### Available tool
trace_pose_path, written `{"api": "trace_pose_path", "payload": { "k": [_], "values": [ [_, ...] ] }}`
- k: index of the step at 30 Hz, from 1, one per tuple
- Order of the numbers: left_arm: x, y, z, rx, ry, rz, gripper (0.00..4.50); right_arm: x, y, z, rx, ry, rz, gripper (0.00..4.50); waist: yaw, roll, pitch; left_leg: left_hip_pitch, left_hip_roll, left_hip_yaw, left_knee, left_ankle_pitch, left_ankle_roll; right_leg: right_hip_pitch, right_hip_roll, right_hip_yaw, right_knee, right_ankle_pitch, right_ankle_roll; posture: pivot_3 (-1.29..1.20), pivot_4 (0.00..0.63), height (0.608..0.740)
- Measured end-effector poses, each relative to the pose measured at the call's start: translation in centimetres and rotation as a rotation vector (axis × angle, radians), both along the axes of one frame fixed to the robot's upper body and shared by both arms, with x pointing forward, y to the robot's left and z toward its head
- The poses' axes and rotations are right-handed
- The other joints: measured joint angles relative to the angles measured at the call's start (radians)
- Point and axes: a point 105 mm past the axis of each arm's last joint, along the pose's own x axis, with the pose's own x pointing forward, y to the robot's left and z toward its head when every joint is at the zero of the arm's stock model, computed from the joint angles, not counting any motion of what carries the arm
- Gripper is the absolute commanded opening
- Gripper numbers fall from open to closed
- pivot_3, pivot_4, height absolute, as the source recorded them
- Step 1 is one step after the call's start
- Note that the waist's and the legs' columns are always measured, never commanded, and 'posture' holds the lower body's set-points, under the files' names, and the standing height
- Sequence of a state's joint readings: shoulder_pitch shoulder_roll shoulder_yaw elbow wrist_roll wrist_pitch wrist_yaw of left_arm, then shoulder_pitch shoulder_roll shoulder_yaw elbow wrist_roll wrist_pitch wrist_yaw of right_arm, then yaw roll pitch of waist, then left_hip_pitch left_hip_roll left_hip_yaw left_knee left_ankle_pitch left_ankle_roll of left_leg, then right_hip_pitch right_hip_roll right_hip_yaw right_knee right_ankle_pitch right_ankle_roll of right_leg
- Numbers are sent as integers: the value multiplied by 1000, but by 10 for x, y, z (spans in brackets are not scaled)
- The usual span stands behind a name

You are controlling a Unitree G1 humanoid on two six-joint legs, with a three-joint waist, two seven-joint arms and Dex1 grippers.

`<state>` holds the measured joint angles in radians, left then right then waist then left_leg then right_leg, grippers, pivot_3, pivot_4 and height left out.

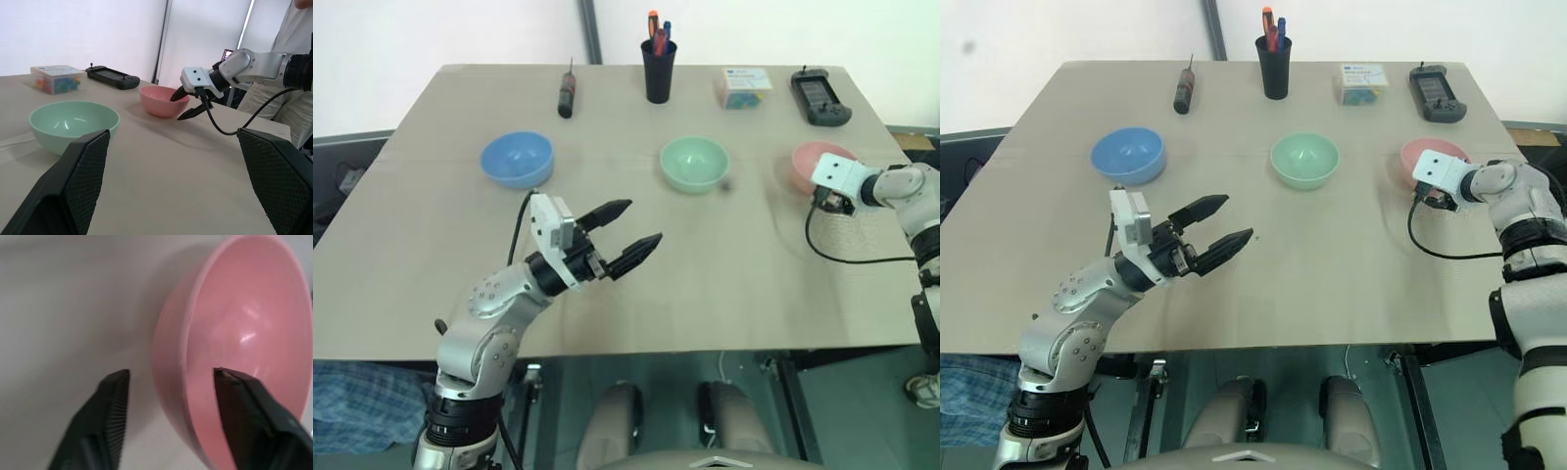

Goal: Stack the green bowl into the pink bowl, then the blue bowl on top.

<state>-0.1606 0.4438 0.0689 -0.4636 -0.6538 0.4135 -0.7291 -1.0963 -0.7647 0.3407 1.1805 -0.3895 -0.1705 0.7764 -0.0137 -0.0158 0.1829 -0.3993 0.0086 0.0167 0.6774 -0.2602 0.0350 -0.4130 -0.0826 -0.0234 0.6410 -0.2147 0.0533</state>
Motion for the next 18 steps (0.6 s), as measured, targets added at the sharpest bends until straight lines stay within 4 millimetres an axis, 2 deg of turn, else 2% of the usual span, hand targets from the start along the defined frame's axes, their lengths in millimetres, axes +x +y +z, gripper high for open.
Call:
{"api": "trace_pose_path", "payload": {
  "k": [1, 2, 3, 5, 14, 18],
  "values": [
    [0, 0, 0, 1, -4, -3, 4399, 0, -1, 0, -5, 3, -1, 990, 0, 0, 0, 0, 0, 0, 0, 0, 0, 0, 0, 0, 0, 0, 0, 0, 150, 740],
    [0, 0, 0, 1, -5, -3, 4399, 0, -1, 0, -7, 3, -1, 853, -1, 0, 0, 0, 0, 0, 0, 0, 0, 0, 0, 0, 0, 0, 0, 0, 150, 740],
    [0, 0, 1, 1, -7, -4, 4399, 0, -2, 0, -10, 4, 0, 380, -1, 0, 0, 0, 0, 0, 0, 0, 0, 0, 0, 0, 0, 0, 0, 0, 150, 740],
    [-1, 0, 1, 0, -11, -3, 4399, 0, -1, -2, -18, 13, 8, 72, -1, 0, 0, 1, 0, 0, -1, 0, 0, 0, 0, 1, 0, 0, 0, 0, 150, 740],
    [-1, 0, 1, 4, -17, -9, 4399, -2, 9, -3, -32, 34, 91, 72, -1, 0, 0, 1, 0, 0, -1, 0, 0, -1, 0, 2, 0, 0, 0, 0, 150, 740],
    [-2, 3, -1, 41, -19, -21, 4399, -13, 31, 6, -130, 112, 289, 72, -1, 0, 0, 1, 1, -1, -2, -1, 1, -2, 0, 3, 0, 0, 0, 0, 150, 740]
  ]
}}
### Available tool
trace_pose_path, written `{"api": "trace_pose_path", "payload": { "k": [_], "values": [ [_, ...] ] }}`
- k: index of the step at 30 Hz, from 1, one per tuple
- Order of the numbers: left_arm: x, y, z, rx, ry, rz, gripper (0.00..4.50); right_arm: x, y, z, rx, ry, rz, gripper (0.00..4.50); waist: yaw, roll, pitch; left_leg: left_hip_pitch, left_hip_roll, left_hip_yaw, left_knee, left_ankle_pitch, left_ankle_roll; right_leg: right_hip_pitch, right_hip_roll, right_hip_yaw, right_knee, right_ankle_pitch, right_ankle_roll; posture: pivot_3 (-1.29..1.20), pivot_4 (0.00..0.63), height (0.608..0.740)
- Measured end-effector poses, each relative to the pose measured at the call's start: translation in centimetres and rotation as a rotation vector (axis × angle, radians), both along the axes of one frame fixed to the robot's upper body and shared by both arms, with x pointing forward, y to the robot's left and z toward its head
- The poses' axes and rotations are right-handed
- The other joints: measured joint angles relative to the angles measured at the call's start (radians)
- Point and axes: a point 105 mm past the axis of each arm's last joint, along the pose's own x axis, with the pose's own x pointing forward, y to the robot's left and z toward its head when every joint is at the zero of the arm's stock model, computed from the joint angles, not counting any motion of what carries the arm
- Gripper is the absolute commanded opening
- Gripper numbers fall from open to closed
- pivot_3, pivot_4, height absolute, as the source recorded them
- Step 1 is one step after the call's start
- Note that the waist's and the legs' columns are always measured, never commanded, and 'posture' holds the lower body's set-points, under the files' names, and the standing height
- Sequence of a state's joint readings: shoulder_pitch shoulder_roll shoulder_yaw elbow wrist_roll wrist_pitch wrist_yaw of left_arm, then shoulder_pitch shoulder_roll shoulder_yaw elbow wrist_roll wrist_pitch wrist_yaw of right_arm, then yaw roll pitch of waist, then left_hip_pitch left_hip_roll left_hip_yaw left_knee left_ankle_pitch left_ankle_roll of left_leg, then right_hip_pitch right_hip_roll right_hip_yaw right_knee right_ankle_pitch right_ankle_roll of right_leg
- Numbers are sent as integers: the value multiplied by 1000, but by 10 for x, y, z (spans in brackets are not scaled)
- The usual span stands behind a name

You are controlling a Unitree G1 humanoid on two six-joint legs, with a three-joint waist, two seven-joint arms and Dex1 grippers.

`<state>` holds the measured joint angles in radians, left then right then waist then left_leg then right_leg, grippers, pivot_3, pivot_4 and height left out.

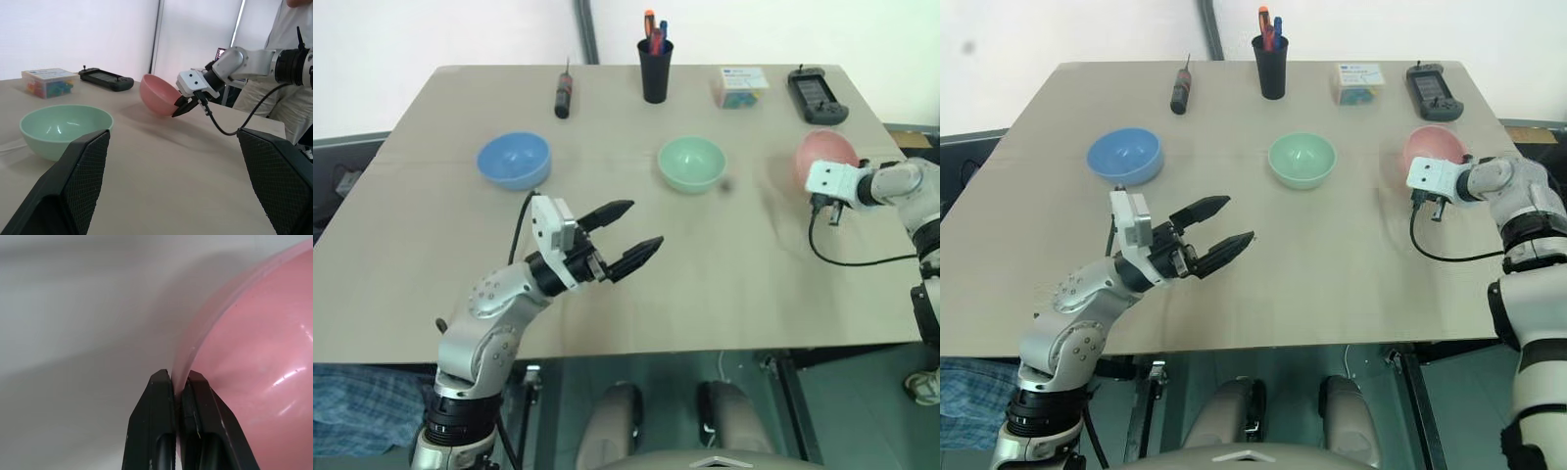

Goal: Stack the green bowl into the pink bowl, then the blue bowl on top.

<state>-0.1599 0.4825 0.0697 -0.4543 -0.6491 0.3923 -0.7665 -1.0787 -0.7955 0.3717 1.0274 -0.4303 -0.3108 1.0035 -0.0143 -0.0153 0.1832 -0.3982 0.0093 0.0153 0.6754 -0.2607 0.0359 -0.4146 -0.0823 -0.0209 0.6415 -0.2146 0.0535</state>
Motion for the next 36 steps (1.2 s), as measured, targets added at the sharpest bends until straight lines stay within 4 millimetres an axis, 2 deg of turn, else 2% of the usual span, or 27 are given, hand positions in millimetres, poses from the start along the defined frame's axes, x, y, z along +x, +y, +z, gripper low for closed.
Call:
{"api": "trace_pose_path", "payload": {
  "k": [3, 7, 9, 12, 13, 18, 22, 27, 30, 34, 36],
  "values": [
    [-1, 1, -2, 11, 5, -10, 4399, -8, 13, -1, -30, 37, 71, 72, 1, 0, 0, 0, 0, 0, 0, -1, 2, 0, 0, 0, 0, 0, 0, 0, 150, 740],
    [-2, 8, -7, 50, 18, -10, 4399, -35, 64, -10, -1, 107, 245, 72, 1, 0, 0, 0, 1, -1, -1, -1, 2, -1, 0, 0, 0, 0, 0, 0, 150, 740],
    [-3, 17, -11, 81, 27, 4, 4399, -52, 95, -5, 10, 117, 334, 72, 1, 0, 0, 0, 1, -1, -2, -1, 2, -1, 0, 0, 0, 0, 0, 0, 150, 740],
    [-3, 30, -13, 112, 37, 38, 4399, -66, 120, 3, 1, 104, 417, 72, 2, 0, 0, 0, 1, -1, -2, -1, 2, -1, 0, -1, 0, 0, 0, 0, 150, 740],
    [-3, 39, -13, 139, 37, 58, 4399, -77, 139, 8, -4, 95, 479, 72, 2, 0, 0, 0, 1, -1, -2, -1, 2, -1, 0, -1, 0, 0, 0, 0, 150, 740],
    [-7, 57, -12, 181, 36, 99, 4399, -107, 181, 7, -5, 119, 612, 72, 6, 0, 0, -1, 1, -3, -1, -1, 2, -1, -1, -3, 0, 0, 0, 0, 150, 740],
    [-8, 70, -9, 204, 32, 129, 4399, -126, 206, -5, -27, 154, 695, 72, 5, 0, 0, -1, 1, -3, -1, -1, 2, -1, -2, -4, 0, 0, 0, 0, 150, 740],
    [-11, 78, -11, 216, 43, 154, 4399, -129, 210, -14, -54, 171, 702, 72, 4, 0, 0, -1, 1, -3, -1, -1, 1, -1, -2, -5, 0, 0, 0, 0, 150, 740],
    [-13, 83, -11, 224, 48, 166, 4399, -130, 211, -14, -52, 174, 701, 916, 3, 0, 0, -1, 0, -4, -1, -1, 1, -1, -1, -5, 0, 0, 0, 0, 150, 740],
    [-14, 86, -11, 227, 49, 172, 4399, -130, 210, -14, -45, 187, 693, 2579, 3, 0, 0, -1, 0, -4, -1, -1, 2, -1, -1, -5, 0, 0, 0, 0, 150, 740],
    [-14, 86, -11, 227, 49, 172, 4399, -130, 211, -14, -37, 188, 690, 2995, 3, 0, 0, -1, 0, -4, -1, -1, 2, -1, -2, -5, 0, 0, 0, 0, 150, 740]
  ]
}}
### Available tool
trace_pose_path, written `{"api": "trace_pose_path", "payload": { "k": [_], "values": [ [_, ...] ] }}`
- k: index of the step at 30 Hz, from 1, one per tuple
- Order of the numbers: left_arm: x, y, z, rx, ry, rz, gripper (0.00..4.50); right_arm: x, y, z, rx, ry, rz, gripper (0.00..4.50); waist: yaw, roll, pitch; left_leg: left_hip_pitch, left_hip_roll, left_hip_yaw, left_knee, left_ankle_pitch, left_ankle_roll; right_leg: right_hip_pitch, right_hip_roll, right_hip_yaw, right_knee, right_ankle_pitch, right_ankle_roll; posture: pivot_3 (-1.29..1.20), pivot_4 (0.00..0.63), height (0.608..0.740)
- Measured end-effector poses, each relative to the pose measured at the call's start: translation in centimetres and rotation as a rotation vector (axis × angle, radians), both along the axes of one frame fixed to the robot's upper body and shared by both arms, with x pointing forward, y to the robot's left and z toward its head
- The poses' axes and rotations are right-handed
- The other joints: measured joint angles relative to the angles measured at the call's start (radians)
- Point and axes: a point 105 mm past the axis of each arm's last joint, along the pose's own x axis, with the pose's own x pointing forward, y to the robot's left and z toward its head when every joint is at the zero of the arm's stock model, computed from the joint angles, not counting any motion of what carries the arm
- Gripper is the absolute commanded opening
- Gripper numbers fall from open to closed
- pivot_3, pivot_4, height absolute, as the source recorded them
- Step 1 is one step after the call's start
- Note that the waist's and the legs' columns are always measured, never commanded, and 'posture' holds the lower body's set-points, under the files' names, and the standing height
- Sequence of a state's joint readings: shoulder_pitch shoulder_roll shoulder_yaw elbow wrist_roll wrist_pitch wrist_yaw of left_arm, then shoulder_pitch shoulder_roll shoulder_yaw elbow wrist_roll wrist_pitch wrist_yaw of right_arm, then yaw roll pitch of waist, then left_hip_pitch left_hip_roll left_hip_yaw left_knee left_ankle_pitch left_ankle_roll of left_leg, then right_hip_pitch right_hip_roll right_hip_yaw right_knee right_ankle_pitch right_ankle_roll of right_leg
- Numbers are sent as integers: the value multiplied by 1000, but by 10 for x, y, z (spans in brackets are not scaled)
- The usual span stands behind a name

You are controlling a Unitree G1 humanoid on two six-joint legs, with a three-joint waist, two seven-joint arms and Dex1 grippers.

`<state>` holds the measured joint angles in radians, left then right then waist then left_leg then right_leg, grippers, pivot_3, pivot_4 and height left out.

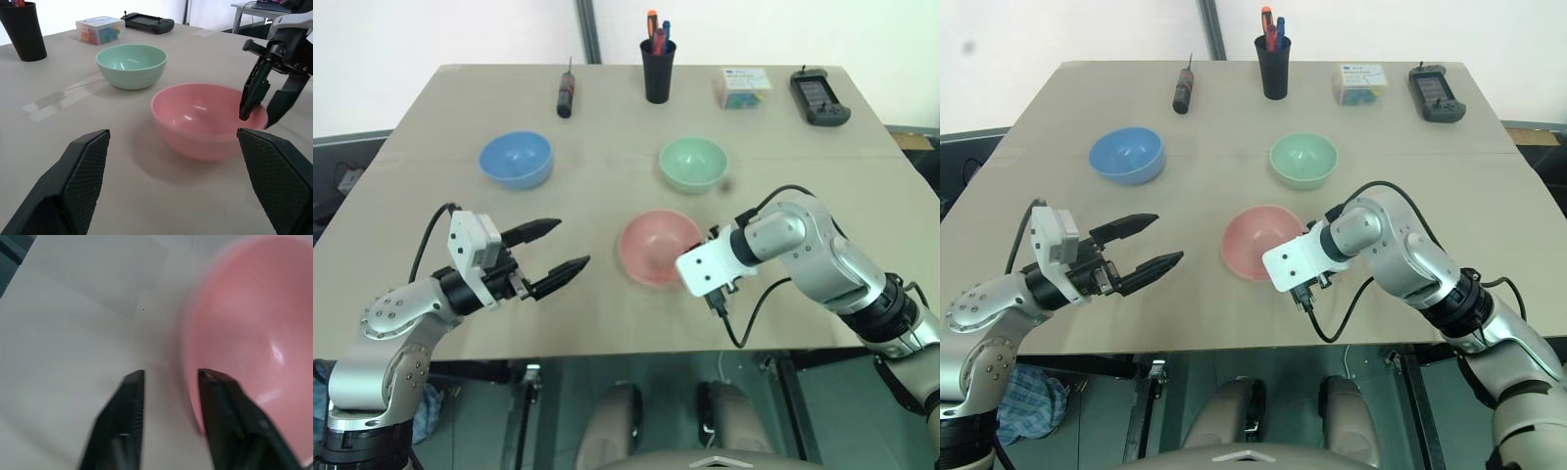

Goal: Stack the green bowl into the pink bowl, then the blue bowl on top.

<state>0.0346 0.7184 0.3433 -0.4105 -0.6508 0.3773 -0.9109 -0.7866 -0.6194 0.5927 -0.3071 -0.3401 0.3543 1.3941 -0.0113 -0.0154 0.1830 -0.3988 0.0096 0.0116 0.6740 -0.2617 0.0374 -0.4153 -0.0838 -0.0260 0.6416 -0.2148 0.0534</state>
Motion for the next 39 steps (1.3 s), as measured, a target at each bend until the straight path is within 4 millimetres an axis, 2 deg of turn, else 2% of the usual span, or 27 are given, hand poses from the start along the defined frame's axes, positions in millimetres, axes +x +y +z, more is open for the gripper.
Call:
{"api": "trace_pose_path", "payload": {
  "k": [2, 3, 8, 10, 12, 15, 18, 20, 22, 25, 35, 38, 39],
  "values": [
    [0, 0, 0, 0, 0, 0, 4399, -4, -2, 3, 9, 59, -17, 2995, 0, 0, 0, 0, 0, 0, 0, 0, 0, 0, 0, 0, 0, 0, 0, 0, 150, 740],
    [0, 0, 0, -1, 0, -1, 4399, -3, -2, 11, 29, 71, -24, 2995, 0, 0, 0, 0, 0, 0, 0, 0, 0, 0, 0, 0, 0, 0, 0, 0, 150, 740],
    [0, -2, 3, -36, -1, -3, 4399, 12, -3, 81, 188, -29, -74, 2995, -2, 0, 0, 0, 1, -1, 0, 0, 0, 0, 0, -1, 0, 0, 0, 0, 150, 740],
    [6, -2, 12, -83, -29, 21, 4399, 29, -4, 97, 250, -63, -130, 2995, -1, -1, 0, 0, 0, -2, 0, 0, 0, 1, 0, -2, 0, 0, 0, 0, 150, 740],
    [10, -2, 19, -104, -59, 40, 4399, 48, -9, 98, 280, -94, -191, 2995, 0, -1, 0, 0, -2, -1, 0, 0, 0, 1, -1, -1, 0, 0, 0, 0, 150, 740],
    [16, 0, 26, -126, -88, 73, 4399, 83, -21, 98, 295, -169, -297, 2995, -2, -1, 0, 0, -3, 0, 0, 0, -1, 0, -1, 0, 0, 0, 0, 0, 150, 740],
    [24, 5, 31, -145, -112, 122, 4399, 105, -28, 97, 287, -227, -346, 2995, -3, -1, 0, 0, -3, 1, -2, 2, -4, -1, -1, 0, 0, 0, 0, 0, 150, 740],
    [32, 10, 35, -153, -140, 170, 4399, 119, -31, 85, 265, -248, -369, 2995, -3, -1, 0, 0, -3, 2, -3, 2, -4, -1, -1, 0, 0, 0, 0, 0, 150, 740],
    [34, 11, 37, -152, -149, 182, 4399, 122, -31, 79, 251, -245, -373, 2995, -3, -1, 0, -1, -3, 2, -4, 2, -4, -2, -1, 0, -1, 0, 0, 0, 150, 740],
    [38, 14, 40, -148, -172, 202, 4399, 132, -32, 59, 210, -225, -382, 2995, -5, -1, 0, -1, -3, 2, -4, 3, -4, -2, -1, 0, -1, 0, 0, 0, 150, 740],
    [46, 17, 32, -126, -172, 219, 4399, 150, -31, 13, 107, -211, -402, 2995, -7, -1, 0, -1, -2, 2, -4, 3, -5, -2, -1, 1, 0, 0, 0, 0, 150, 740],
    [46, 15, 32, -121, -179, 207, 4399, 153, -31, 11, 99, -215, -402, 2349, -7, -1, 0, -1, -3, 2, -4, 3, -5, -3, -1, 1, -1, 0, 0, 0, 150, 740],
    [46, 14, 32, -119, -180, 206, 4399, 153, -32, 12, 98, -218, -400, 1888, -7, -1, 0, -1, -3, 2, -4, 3, -5, -2, -1, 1, -1, 0, 0, 0, 150, 740]
  ]
}}
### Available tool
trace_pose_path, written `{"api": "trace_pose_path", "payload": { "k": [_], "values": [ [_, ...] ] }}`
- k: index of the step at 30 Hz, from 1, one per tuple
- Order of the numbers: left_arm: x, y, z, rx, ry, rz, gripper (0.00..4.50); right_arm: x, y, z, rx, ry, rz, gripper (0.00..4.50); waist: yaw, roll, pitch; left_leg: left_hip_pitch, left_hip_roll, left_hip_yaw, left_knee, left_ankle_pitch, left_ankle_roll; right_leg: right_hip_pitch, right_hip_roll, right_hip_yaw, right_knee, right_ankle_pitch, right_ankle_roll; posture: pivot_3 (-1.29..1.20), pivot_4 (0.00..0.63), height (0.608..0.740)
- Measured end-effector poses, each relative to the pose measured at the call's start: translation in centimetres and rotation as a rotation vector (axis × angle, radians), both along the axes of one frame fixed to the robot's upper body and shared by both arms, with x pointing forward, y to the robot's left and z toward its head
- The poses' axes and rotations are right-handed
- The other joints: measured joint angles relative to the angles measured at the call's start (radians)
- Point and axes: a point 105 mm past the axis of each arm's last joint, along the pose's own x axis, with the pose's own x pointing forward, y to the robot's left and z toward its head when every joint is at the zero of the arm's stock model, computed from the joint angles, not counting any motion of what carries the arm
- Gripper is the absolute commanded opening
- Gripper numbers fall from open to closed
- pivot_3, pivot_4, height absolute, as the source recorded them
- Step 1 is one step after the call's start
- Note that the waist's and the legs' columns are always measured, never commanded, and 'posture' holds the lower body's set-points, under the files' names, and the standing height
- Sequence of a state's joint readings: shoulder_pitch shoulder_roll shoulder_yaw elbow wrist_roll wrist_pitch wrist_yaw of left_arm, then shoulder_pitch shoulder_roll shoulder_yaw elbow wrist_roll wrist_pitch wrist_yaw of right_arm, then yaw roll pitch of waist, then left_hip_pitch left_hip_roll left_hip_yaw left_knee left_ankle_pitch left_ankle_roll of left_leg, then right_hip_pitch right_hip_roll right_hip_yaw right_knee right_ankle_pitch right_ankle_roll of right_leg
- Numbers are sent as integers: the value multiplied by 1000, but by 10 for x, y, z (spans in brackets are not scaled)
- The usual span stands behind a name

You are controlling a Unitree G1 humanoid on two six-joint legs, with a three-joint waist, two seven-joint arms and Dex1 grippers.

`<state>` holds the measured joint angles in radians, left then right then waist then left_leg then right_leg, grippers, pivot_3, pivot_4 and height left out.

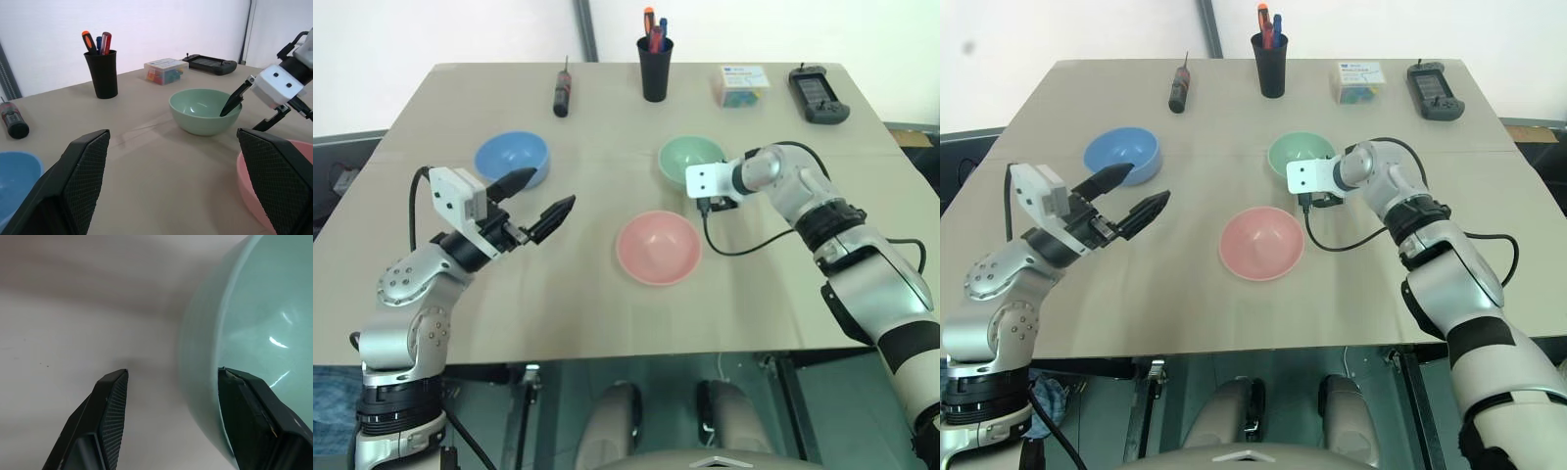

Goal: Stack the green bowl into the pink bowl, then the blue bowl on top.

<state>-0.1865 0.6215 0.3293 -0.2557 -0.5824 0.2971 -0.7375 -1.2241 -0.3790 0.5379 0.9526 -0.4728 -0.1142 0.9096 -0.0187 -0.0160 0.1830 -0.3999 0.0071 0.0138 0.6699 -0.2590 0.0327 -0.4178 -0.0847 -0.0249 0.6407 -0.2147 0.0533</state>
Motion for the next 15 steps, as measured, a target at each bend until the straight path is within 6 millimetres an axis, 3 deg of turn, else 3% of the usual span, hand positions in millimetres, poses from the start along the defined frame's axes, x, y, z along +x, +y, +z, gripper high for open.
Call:
{"api": "trace_pose_path", "payload": {
  "k": [5, 12, 15],
  "values": [
    [0, -3, -2, 7, 5, -10, 4399, 1, -1, -4, -16, 0, 9, 80, -1, 0, 0, 0, 0, 0, 0, 0, 0, 0, 0, 0, 0, 0, 0, 0, 150, 740],
    [-1, -6, -4, 23, 9, -34, 4399, 0, -1, -5, -25, 7, 26, 34, -1, 0, 0, 0, 0, 0, 0, 0, 0, 0, 0, 0, 0, 0, 0, 0, 150, 740],
    [-2, -10, -7, 29, 18, -78, 4399, -5, 5, 7, 4, -6, 74, 34, -1, 0, 0, 0, 0, 0, 0, 0, 0, 0, 0, 0, 0, 0, 0, 0, 150, 740]
  ]
}}
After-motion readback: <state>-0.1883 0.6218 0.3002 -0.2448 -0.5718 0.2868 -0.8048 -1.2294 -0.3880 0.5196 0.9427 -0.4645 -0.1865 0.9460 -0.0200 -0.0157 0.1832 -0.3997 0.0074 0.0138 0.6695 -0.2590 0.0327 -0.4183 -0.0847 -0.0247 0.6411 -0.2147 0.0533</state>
